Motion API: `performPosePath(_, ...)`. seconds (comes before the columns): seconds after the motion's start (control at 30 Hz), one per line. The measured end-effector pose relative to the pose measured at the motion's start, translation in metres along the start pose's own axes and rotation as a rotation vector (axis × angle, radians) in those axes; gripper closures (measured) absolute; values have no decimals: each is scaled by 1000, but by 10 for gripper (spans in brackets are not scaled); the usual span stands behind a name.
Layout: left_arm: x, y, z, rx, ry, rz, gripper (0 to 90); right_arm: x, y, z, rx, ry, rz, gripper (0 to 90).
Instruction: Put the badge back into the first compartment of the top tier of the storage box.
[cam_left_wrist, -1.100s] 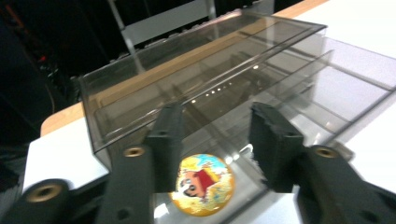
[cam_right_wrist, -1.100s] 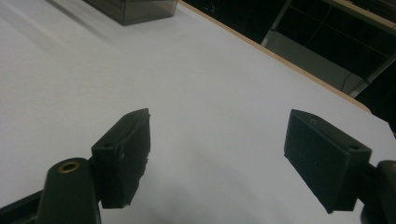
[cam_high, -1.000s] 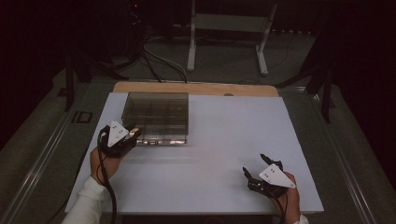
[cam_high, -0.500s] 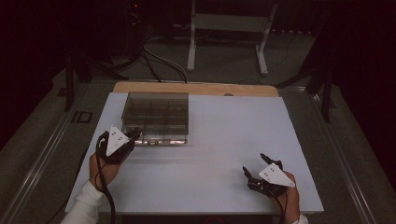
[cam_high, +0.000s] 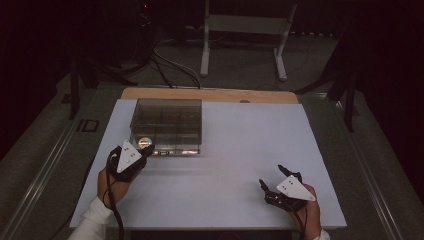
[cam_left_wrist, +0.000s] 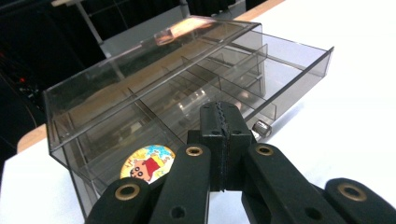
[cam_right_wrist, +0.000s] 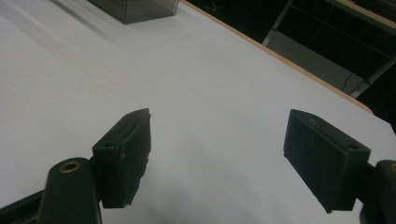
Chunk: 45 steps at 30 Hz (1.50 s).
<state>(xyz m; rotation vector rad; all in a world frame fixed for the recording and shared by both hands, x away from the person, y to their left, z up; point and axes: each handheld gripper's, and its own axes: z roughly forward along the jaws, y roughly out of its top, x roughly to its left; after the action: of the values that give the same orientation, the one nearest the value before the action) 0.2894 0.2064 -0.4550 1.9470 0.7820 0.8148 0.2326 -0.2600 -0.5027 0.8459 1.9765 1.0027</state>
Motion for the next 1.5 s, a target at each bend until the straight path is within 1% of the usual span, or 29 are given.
performPosePath(0.1,0,0,1,-1,-9,-8,900,0,0,0,-1,-1,-2,226)
performPosePath(0.17,-2,-3,3,12,-18,-14,900,1,1,0,-4,-3,-7,226)
performPosePath(0.2,-2,-4,4,19,-20,-9,900,1,1,0,-5,-1,-9,226)
performPosePath(0.27,-1,-6,5,23,-26,-15,900,0,1,0,-4,-1,-9,226)
performPosePath(0.37,-2,-8,7,39,-28,-4,900,0,1,-1,-3,0,-11,226)
performPosePath(0.5,-4,-11,9,45,-28,10,900,0,1,-1,-2,2,-24,226)
performPosePath(0.6,-6,-12,12,57,-29,30,900,0,1,0,0,3,-27,226)
performPosePath(0.67,-5,-13,14,59,-37,14,900,0,0,0,0,2,-27,226)
performPosePath(0.7,-4,-14,14,60,-34,11,900,0,0,0,0,3,-29,226)
performPosePath(0.83,-2,-15,15,76,-24,20,900,0,1,-1,-2,4,-32,226)
performPosePath(0.9,-1,-16,15,79,-23,18,900,0,0,0,-1,7,-32,226)
performPosePath(1.1,0,-16,16,80,-35,18,900,0,1,-1,-3,7,-30,226)
performPosePath(1.27,-2,-16,19,73,-50,24,900,-1,2,0,-5,1,-17,226)
performPosePath(1.37,-1,-16,20,72,-53,33,900,-2,1,2,4,1,-7,226)
performPosePath(1.5,-1,-16,21,72,-55,34,900,-4,0,3,5,-1,-3,226)
